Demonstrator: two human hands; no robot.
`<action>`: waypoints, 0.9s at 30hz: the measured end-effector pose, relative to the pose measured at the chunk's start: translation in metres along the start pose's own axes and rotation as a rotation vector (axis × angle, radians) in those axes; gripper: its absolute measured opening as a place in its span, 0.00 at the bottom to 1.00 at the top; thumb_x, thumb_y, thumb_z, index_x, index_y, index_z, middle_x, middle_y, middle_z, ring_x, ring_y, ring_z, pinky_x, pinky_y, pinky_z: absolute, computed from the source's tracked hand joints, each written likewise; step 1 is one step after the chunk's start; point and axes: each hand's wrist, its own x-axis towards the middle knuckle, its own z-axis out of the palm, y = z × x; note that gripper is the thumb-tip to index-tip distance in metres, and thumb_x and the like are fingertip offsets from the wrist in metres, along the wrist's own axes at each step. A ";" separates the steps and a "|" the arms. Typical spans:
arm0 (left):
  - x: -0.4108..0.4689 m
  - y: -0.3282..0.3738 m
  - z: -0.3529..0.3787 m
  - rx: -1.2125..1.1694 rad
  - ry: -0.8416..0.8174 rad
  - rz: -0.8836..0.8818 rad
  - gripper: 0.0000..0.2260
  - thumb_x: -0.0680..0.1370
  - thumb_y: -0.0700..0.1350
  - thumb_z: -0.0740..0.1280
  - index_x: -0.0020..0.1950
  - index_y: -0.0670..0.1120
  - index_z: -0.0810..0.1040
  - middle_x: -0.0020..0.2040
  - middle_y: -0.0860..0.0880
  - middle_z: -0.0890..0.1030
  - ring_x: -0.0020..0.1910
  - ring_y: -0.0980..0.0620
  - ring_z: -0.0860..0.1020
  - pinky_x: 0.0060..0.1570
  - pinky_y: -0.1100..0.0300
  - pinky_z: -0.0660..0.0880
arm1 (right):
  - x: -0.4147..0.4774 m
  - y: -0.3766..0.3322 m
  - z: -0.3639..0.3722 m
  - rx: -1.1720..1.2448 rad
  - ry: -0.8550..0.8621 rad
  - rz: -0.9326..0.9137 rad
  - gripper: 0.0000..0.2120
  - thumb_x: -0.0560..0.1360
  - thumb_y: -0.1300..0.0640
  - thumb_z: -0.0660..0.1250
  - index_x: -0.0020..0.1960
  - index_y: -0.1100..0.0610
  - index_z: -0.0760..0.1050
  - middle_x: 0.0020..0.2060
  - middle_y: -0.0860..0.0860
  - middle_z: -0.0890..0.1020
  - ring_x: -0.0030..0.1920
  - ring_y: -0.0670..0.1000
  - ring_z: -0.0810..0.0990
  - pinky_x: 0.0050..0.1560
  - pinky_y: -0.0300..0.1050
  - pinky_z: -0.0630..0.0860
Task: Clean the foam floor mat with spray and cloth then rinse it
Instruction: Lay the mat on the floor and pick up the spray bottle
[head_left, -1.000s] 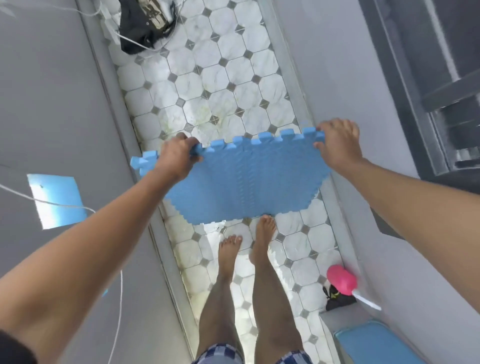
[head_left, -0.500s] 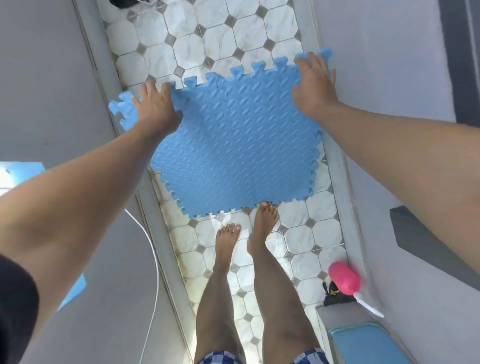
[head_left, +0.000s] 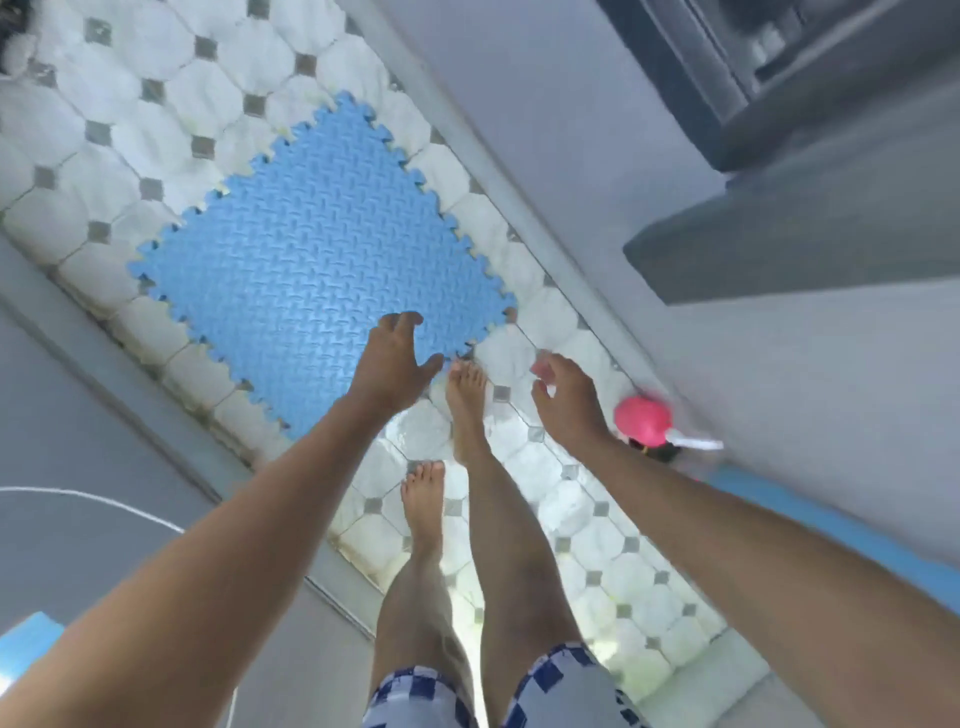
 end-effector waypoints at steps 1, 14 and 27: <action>-0.013 0.012 0.019 -0.017 -0.059 0.032 0.27 0.78 0.50 0.73 0.75 0.43 0.71 0.72 0.39 0.70 0.70 0.38 0.71 0.68 0.48 0.69 | -0.027 0.026 -0.003 0.024 0.018 0.115 0.11 0.75 0.68 0.66 0.56 0.60 0.78 0.49 0.55 0.83 0.50 0.55 0.82 0.53 0.45 0.77; -0.096 0.103 0.195 0.183 -0.375 0.309 0.27 0.76 0.54 0.75 0.72 0.48 0.73 0.67 0.47 0.76 0.61 0.47 0.79 0.62 0.53 0.76 | -0.178 0.268 0.006 0.508 0.282 0.872 0.06 0.69 0.50 0.64 0.39 0.49 0.79 0.41 0.51 0.86 0.44 0.57 0.86 0.46 0.60 0.84; 0.030 0.178 0.464 0.456 -0.442 0.577 0.29 0.77 0.50 0.73 0.76 0.47 0.69 0.71 0.47 0.76 0.67 0.45 0.76 0.63 0.52 0.74 | -0.070 0.447 0.029 0.656 0.284 0.890 0.16 0.68 0.59 0.58 0.50 0.49 0.80 0.53 0.58 0.83 0.50 0.61 0.85 0.49 0.58 0.84</action>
